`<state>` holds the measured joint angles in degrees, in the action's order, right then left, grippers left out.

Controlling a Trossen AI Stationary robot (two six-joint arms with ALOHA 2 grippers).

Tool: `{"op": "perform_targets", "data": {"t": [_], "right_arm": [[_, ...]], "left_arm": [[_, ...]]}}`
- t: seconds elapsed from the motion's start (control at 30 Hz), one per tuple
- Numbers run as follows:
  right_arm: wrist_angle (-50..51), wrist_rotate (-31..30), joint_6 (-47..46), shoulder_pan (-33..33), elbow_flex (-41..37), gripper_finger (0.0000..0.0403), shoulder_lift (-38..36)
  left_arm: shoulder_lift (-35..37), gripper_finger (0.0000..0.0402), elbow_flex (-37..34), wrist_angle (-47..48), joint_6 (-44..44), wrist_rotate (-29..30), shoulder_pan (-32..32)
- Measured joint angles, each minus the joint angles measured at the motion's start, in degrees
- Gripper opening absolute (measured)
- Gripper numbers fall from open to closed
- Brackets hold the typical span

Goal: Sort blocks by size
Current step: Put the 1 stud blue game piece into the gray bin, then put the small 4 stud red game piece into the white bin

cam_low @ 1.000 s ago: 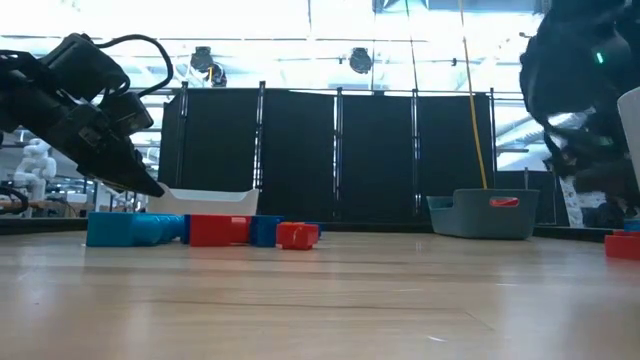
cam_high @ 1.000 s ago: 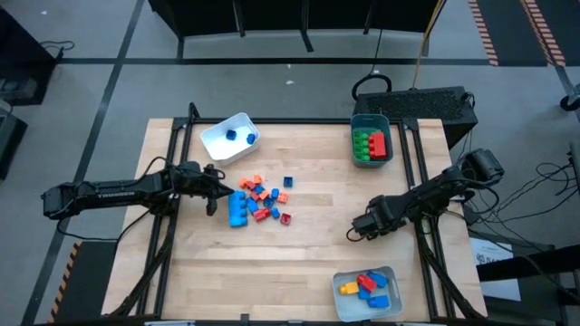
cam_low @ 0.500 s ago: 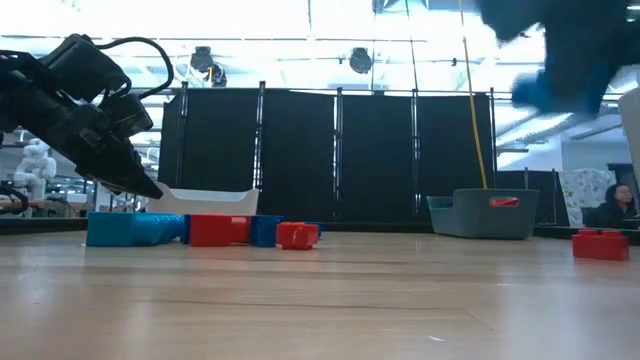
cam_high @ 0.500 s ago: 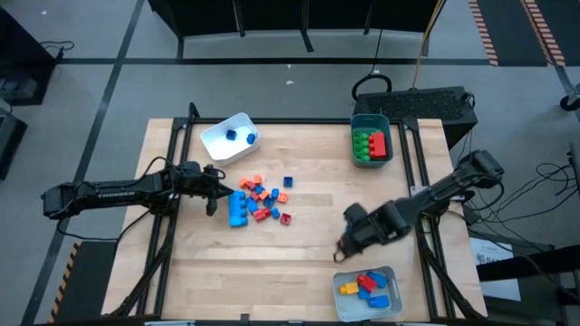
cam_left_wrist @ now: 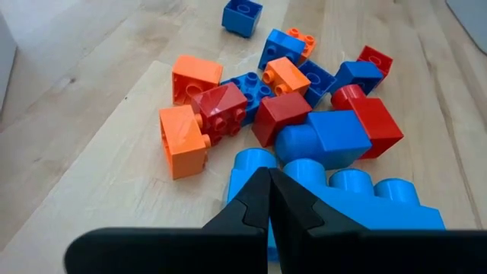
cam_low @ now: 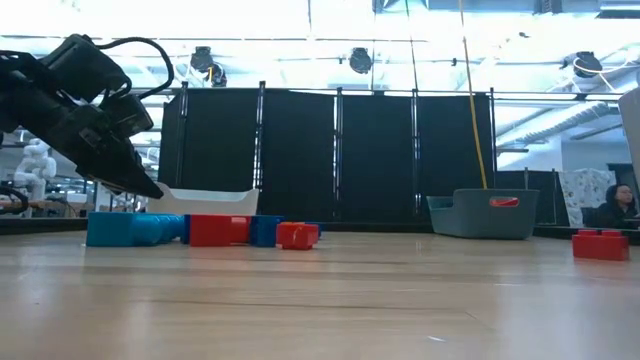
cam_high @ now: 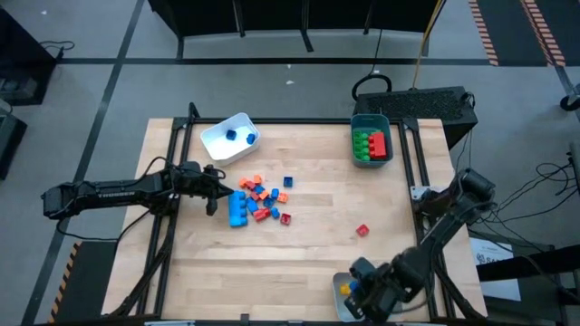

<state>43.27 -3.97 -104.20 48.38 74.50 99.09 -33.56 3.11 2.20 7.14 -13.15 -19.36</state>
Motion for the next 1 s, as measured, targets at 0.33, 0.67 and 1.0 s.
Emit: {"op": "perform_targets", "data": {"t": [0.33,0.67,1.0], "right_arm": [[1.4,1.6,0.7,-1.9,0.0,0.0232,1.8],[11.9,2.8,14.7,-8.8,7.1,0.0222,1.6],[43.3,-3.7,28.5,-20.1,9.6,0.0201,1.6]], "left_arm": [[0.0,0.0011,0.0,-0.2,0.0,0.0,0.0],[0.0,0.0011,0.0,-0.2,0.0,0.0,0.0],[0.0,0.0011,0.0,0.2,0.0,0.0,0.0]]}}
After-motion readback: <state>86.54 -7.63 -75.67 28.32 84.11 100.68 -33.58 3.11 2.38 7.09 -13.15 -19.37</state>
